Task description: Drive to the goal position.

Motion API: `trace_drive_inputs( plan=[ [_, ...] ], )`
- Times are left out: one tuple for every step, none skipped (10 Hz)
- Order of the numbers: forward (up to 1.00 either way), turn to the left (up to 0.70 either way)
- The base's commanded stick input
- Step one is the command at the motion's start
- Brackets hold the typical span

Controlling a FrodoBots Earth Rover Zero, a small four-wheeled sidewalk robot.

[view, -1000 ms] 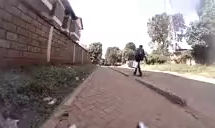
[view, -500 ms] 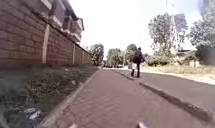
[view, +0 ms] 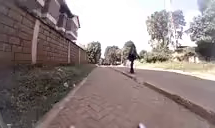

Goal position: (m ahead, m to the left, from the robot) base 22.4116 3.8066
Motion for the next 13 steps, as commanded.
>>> trace_drive_inputs(
  plan=[
    [1.0, 0.0],
    [1.0, 0.0],
    [1.0, 0.0],
    [1.0, 0.0],
    [1.0, 0.0],
    [1.0, 0.0],
    [1.0, 0.0],
    [1.0, 0.0],
    [1.0, 0.0],
    [1.0, 0.0],
    [1.0, 0.0],
    [1.0, 0.0],
    [1.0, 0.0]
  ],
)
